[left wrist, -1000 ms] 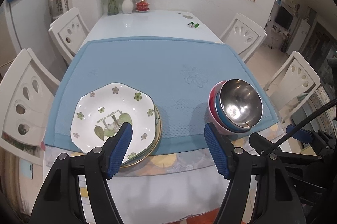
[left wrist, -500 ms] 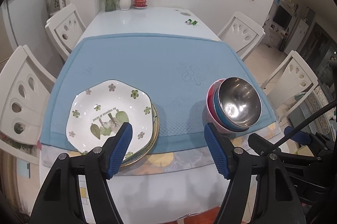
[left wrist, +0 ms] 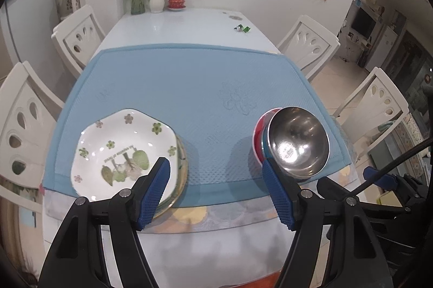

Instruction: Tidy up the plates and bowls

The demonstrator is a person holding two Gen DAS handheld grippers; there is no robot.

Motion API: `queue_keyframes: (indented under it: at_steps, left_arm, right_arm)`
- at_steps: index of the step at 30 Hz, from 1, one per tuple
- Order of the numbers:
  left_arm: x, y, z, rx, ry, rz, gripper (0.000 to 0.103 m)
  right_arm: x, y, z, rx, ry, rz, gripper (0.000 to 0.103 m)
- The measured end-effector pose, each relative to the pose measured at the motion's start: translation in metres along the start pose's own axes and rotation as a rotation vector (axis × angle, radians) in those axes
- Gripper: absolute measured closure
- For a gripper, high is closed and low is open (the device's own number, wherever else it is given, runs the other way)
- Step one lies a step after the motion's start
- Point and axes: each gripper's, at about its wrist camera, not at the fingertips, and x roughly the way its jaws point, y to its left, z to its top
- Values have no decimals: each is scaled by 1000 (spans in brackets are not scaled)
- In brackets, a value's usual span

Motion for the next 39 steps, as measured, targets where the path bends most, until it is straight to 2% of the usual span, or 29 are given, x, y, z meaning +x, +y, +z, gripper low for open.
queue_keyframes:
  at_steps: [5,8,10,13,20,25,32,37,39]
  left_arm:
    - [12,-13,6,-15,22,1,34]
    - [26,-19,10,-23,56,-40,28]
    - [38,-24,14,-19,82,-65,28]
    - [53,-27,17,-43,107,-74,28]
    - [106,-19,15,-214,239,-193,28]
    - [130,-24,11,-256,257,-186,28]
    - [156,-36,7,-242,269,-200,32]
    - [170,-29,0,-358,299,-274,34]
    - [173,-27,-2,-384,305,-284,34]
  right_arm:
    - [7,-25,15,-23,1,31,16]
    - [20,-42,26,-81,28,110,16]
    - [30,-55,30,-63,55,149,16]
    - [49,-75,37,6,115,266,16]
    - [90,-99,49,68,166,394,16]
    - [120,-101,56,72,183,430,16]
    - [157,-101,61,90,249,480,16]
    - [169,-104,66,82,255,515,16]
    - [174,-104,66,94,280,555,21]
